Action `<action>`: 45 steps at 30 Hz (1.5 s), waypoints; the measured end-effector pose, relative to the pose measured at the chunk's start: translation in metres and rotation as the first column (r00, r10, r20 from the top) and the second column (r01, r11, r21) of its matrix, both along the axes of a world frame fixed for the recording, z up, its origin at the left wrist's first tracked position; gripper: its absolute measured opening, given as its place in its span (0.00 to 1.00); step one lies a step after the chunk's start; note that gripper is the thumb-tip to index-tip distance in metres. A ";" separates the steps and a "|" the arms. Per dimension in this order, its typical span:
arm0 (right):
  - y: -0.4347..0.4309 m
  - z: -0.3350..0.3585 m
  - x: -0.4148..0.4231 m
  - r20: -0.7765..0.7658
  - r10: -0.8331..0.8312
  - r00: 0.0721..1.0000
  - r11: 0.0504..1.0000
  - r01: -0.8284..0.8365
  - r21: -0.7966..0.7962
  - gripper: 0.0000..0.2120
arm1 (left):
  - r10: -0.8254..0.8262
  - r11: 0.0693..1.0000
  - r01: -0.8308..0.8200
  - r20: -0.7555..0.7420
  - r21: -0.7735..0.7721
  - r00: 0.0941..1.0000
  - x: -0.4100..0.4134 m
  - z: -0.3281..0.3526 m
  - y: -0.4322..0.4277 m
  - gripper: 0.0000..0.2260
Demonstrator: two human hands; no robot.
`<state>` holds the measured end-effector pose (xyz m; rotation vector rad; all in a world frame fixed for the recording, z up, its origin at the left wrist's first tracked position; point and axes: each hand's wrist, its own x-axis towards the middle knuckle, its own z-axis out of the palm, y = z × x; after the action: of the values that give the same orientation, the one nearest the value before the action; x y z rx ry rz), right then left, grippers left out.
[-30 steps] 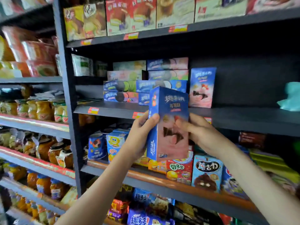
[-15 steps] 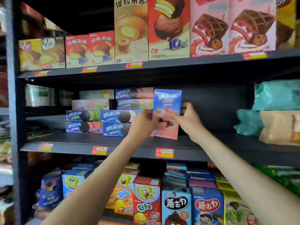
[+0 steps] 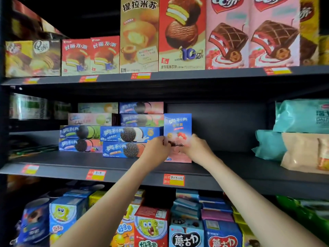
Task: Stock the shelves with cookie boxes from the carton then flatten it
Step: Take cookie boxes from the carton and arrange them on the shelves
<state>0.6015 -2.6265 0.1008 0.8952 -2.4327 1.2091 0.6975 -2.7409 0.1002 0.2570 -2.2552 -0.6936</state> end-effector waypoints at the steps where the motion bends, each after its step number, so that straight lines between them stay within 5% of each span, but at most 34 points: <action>1: -0.002 -0.002 -0.003 -0.012 -0.017 1.000 1.000 0.018 0.014 0.26 | -0.006 1.000 0.006 0.021 -0.011 1.000 -0.001 0.000 0.000 0.09; 18: -0.012 -0.002 0.006 0.049 -0.136 0.990 0.990 0.134 0.033 0.23 | -0.067 0.996 0.058 0.154 0.062 0.986 -0.004 0.001 -0.002 0.14; 23: -0.005 -0.004 0.017 0.087 -0.180 0.980 0.981 0.186 -0.064 0.26 | -0.050 0.995 0.044 0.068 0.088 0.996 0.004 -0.005 -0.003 0.18; 27: 0.005 -0.015 0.057 -0.202 -0.229 0.952 0.957 0.182 -0.226 0.15 | -0.017 0.996 0.033 -0.207 0.078 0.978 0.036 -0.023 0.001 0.15; 32: -0.013 -0.066 0.125 -0.453 -0.034 0.891 0.947 -0.115 -0.298 0.04 | 0.021 0.995 0.022 -0.423 0.097 0.906 0.094 -0.076 0.003 0.04; 36: -0.045 -0.128 0.159 -0.444 0.143 0.885 0.949 -0.250 -0.192 0.04 | 0.069 0.988 -0.012 -0.367 0.154 0.928 0.132 -0.138 -0.016 0.04; 45: -0.129 -0.317 0.197 -0.082 0.449 0.890 0.893 -0.448 0.036 0.03 | 0.280 0.897 -0.281 0.053 0.342 0.958 0.197 -0.328 -0.082 0.05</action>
<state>0.7989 -2.7559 -0.2167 1.5459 -2.2334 1.2569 0.8947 -2.8228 -0.2273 0.7414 -2.0282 -0.9289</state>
